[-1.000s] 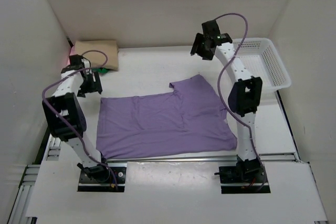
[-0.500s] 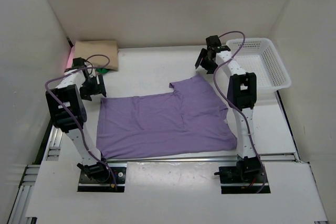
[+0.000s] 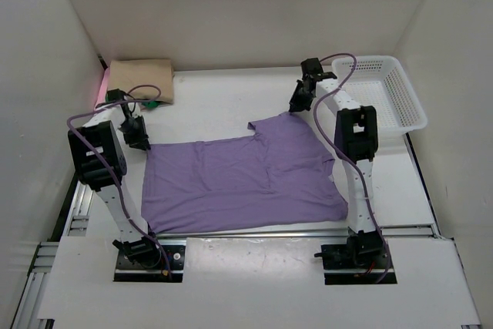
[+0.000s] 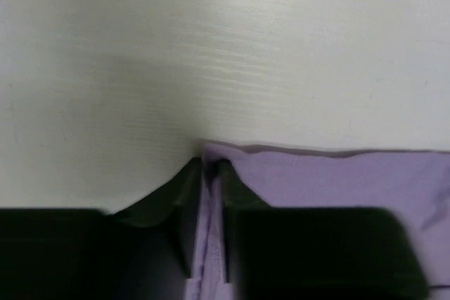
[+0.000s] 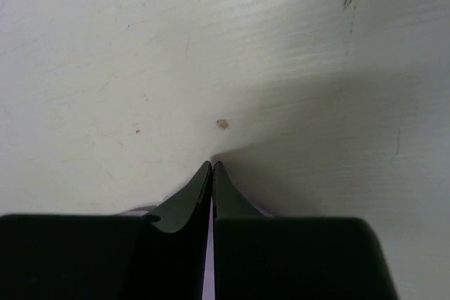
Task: Fold and stack the t-shirts
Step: Grap the side of the flattened tshirt furthest away from the robot with both arms, then fold the other side of the tshirt into a rectangle
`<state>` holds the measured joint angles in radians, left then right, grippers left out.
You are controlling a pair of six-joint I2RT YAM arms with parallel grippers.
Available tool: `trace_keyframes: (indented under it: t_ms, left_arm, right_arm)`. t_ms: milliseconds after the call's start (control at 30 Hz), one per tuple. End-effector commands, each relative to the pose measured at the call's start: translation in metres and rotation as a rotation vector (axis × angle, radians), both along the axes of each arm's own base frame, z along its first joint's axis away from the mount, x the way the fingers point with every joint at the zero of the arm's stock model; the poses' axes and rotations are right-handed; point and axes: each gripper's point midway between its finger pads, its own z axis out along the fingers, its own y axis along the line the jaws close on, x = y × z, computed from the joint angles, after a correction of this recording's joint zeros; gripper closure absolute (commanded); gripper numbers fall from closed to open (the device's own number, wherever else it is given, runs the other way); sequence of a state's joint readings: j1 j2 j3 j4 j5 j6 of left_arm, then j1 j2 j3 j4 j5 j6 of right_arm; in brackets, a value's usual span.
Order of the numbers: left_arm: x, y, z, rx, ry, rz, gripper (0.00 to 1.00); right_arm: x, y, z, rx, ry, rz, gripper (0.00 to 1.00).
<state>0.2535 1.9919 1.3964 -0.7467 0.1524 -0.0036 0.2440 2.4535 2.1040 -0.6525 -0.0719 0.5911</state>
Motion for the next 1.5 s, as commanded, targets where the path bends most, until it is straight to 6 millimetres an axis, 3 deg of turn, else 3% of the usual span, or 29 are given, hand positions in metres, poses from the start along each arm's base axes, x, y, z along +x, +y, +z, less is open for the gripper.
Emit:
trace_keyframes:
  t_ms: [0, 33, 133, 167, 200, 233, 267, 300, 333, 367, 400, 433, 467, 533, 567, 600, 667, 833, 1167, 1333, 1467]
  left_arm:
    - [0.001, -0.012, 0.006, -0.048, -0.032, -0.024, 0.77]
    - [-0.001, -0.015, 0.008, -0.060, -0.037, -0.028, 0.90]
    - [-0.009, -0.020, 0.018, -0.074, -0.056, -0.034, 0.90]
    - [-0.010, -0.020, 0.029, -0.066, -0.082, -0.035, 0.90]
    - [-0.012, -0.021, 0.033, -0.064, -0.091, -0.036, 0.90]
    - [-0.015, -0.018, 0.035, -0.044, -0.093, -0.030, 0.90]
    - [-0.015, -0.014, 0.041, -0.019, -0.107, -0.024, 0.90]
    - [-0.018, -0.007, 0.050, 0.031, -0.122, -0.009, 0.90]
    - [-0.018, -0.003, 0.058, 0.054, -0.140, -0.002, 0.90]
    - [-0.018, -0.004, 0.063, 0.071, -0.156, -0.007, 0.90]
    - [-0.020, -0.003, 0.076, 0.088, -0.191, -0.003, 0.90]
    - [-0.024, -0.002, 0.080, 0.102, -0.199, 0.002, 0.90]
    - [-0.033, -0.007, 0.074, 0.105, -0.180, -0.007, 0.90]
    - [-0.047, -0.008, 0.078, 0.139, -0.183, -0.005, 0.90]
    - [-0.061, -0.009, 0.068, 0.145, -0.150, -0.002, 0.90]
    - [-0.068, -0.008, 0.065, 0.152, -0.142, 0.001, 0.90]
    - [-0.084, -0.010, 0.061, 0.160, -0.129, 0.004, 0.90]
    - [-0.103, -0.013, 0.057, 0.169, -0.132, 0.008, 0.90]
    - [-0.107, -0.001, 0.054, 0.222, -0.133, 0.037, 0.90]
    - [-0.102, 0.002, 0.057, 0.234, -0.149, 0.042, 0.90]
    - [-0.103, -0.001, 0.075, 0.247, -0.217, 0.040, 0.90]
  right_arm:
    - [-0.017, 0.010, 0.025, 0.053, 0.015, 0.036, 0.99]
    - [-0.020, 0.010, 0.030, 0.055, 0.011, 0.036, 0.99]
    - [-0.037, 0.009, 0.053, 0.079, -0.005, 0.048, 0.99]
    - [-0.039, 0.009, 0.077, 0.091, -0.057, 0.050, 0.99]
    - [-0.053, 0.005, 0.070, 0.085, -0.031, 0.049, 0.99]
    - [-0.060, 0.003, 0.076, 0.087, -0.041, 0.049, 0.99]
    - [-0.064, 0.001, 0.103, 0.094, -0.104, 0.047, 0.99]
    - [-0.081, -0.003, 0.093, 0.064, -0.081, 0.050, 0.99]
    - [-0.091, -0.008, 0.095, 0.054, -0.080, 0.045, 0.99]
    - [-0.101, -0.012, 0.117, 0.057, -0.129, 0.040, 0.99]
    - [-0.109, -0.017, 0.118, 0.050, -0.141, 0.034, 0.99]
    - [-0.119, -0.020, 0.118, 0.049, -0.139, 0.019, 0.99]
    - [-0.144, -0.029, 0.111, 0.037, -0.123, 0.014, 0.99]
    - [-0.164, -0.035, 0.106, 0.033, -0.118, 0.000, 0.99]
    - [-0.175, -0.039, 0.114, 0.036, -0.140, -0.013, 0.99]
    - [-0.194, -0.046, 0.095, 0.015, -0.095, -0.019, 0.99]
    - [-0.210, -0.055, 0.095, 0.001, -0.105, -0.042, 0.99]
    - [-0.246, -0.077, 0.076, -0.020, -0.073, -0.101, 0.99]
    - [-0.272, -0.120, 0.073, -0.053, -0.091, -0.238, 0.99]
    - [-0.281, -0.127, 0.068, -0.061, -0.082, -0.248, 0.99]
    - [-0.286, -0.127, 0.067, -0.062, -0.078, -0.248, 0.99]
